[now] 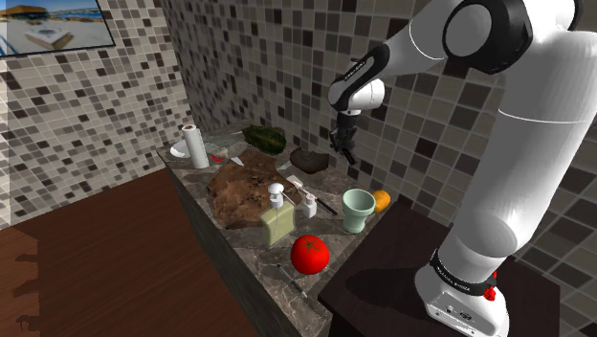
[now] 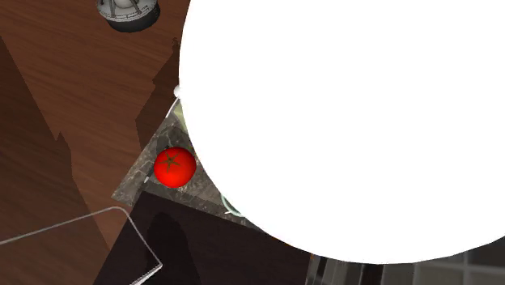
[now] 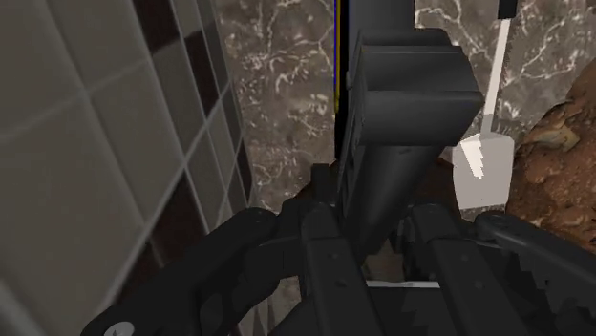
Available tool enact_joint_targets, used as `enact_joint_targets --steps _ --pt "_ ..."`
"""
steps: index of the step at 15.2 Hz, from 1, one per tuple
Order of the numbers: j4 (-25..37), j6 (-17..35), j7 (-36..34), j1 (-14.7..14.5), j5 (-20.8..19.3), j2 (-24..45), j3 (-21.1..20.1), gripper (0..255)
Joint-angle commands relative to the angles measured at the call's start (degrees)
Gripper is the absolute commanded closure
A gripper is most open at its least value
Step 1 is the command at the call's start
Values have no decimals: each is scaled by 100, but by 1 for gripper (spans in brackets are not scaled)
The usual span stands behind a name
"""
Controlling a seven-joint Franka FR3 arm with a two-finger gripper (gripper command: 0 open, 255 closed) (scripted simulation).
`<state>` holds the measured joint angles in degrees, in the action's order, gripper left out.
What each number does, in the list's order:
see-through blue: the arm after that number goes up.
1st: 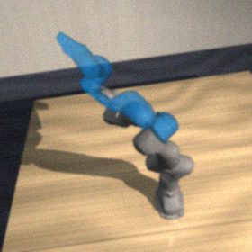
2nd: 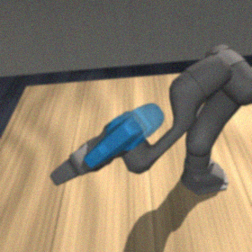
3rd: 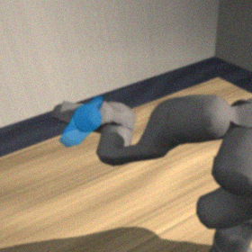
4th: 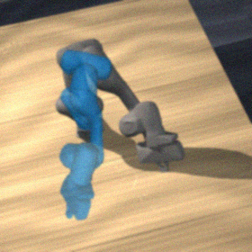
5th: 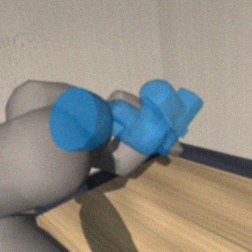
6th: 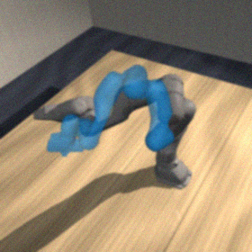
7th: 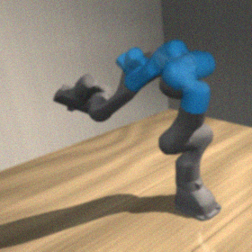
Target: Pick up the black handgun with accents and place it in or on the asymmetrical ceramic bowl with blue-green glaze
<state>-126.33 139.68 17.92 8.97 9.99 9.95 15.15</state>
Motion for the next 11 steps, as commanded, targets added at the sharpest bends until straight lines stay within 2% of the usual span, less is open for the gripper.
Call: enact_joint_targets --steps 1,6,11 --pt "487 -169 -100 -29 47 292 -46 255" --pt "1820 -671 -393 -116 136 1123 -186 255" --pt "3404 -1307 -694 -147 185 2064 -298 255"
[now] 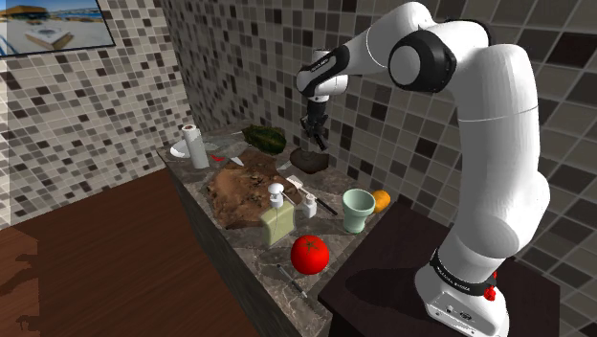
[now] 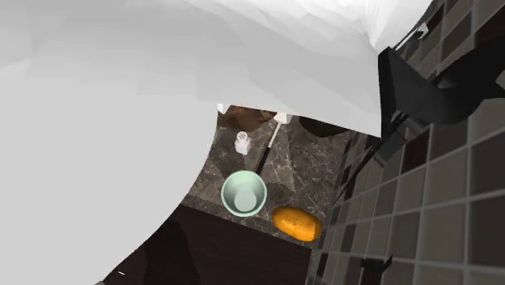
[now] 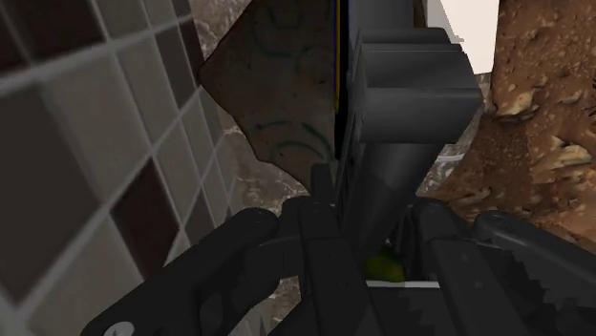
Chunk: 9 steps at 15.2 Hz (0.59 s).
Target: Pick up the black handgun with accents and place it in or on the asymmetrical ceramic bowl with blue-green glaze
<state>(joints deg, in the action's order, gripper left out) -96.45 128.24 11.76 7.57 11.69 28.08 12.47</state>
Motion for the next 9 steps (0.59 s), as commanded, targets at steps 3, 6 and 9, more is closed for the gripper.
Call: enact_joint_targets --steps 3,6,9 --pt "655 -164 -108 2 43 488 -61 255" --pt "595 6 -78 13 78 600 -83 255" --pt "547 172 -47 25 114 720 -107 255"
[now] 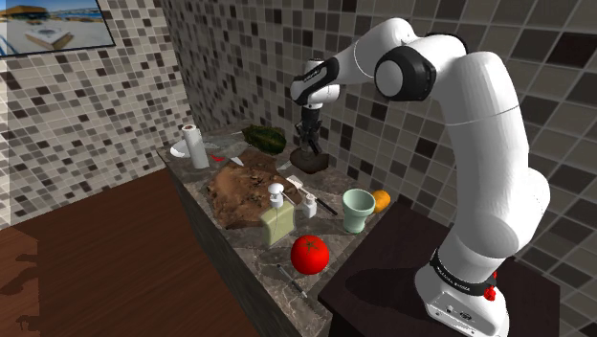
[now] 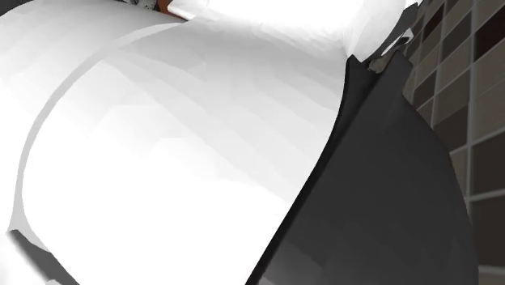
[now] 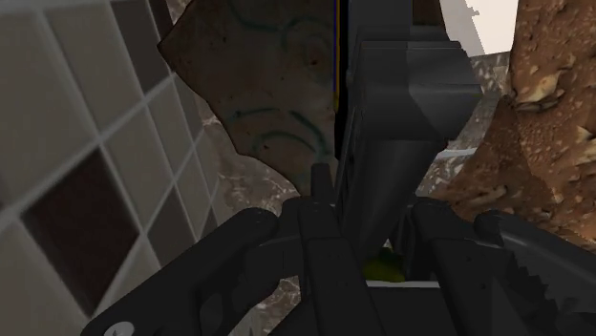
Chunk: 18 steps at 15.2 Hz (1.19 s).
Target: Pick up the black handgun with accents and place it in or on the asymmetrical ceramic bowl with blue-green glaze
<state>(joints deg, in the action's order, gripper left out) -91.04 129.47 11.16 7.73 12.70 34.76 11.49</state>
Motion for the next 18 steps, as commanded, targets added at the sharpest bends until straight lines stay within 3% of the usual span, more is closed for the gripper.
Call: enact_joint_targets --steps 1,9,16,17,18 --pt "-7 102 23 14 26 94 -17 255" --pt "-63 502 102 56 121 442 -88 255" --pt "-61 501 102 56 121 443 -88 255" --pt "-60 501 102 56 121 443 -88 0" --pt "-60 500 102 56 121 444 -88 0"
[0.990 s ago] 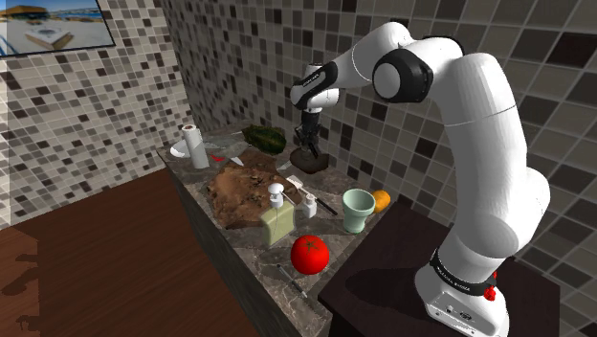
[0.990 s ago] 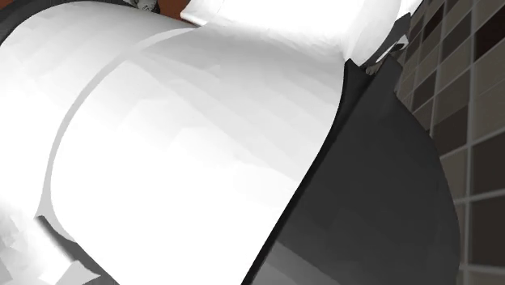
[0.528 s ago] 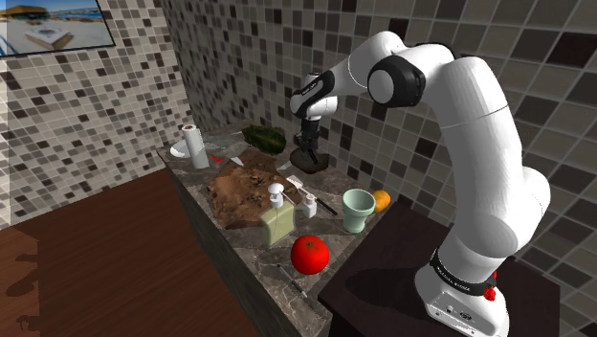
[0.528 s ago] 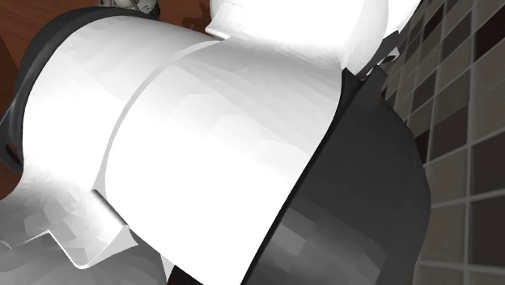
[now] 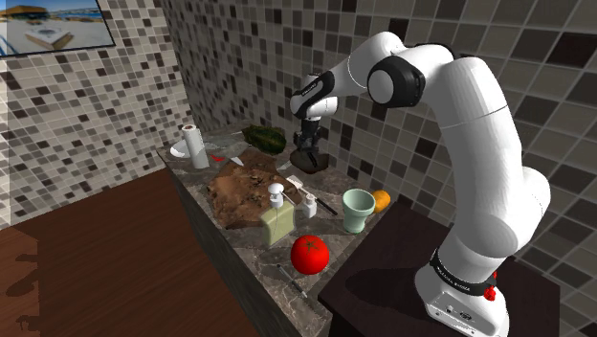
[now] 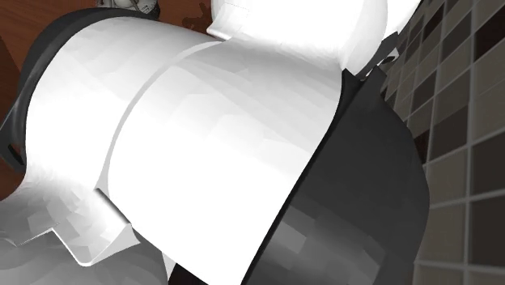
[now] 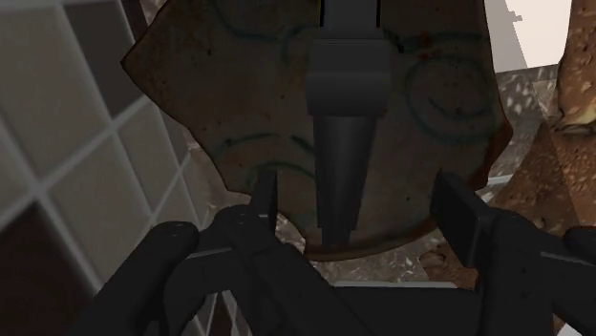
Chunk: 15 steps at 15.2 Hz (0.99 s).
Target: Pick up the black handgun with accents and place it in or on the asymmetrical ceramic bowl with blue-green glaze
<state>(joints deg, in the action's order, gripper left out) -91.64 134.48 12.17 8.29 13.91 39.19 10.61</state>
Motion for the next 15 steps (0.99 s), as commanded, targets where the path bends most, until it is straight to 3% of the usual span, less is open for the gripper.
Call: enact_joint_targets --steps 1,4,8,15 --pt "0 0 0 0 0 0 0 0" --pt "0 0 0 0 0 0 0 0" --pt "-49 -443 -64 -43 -115 -495 93 0" --pt "-49 -443 -64 -43 -115 -495 92 0"
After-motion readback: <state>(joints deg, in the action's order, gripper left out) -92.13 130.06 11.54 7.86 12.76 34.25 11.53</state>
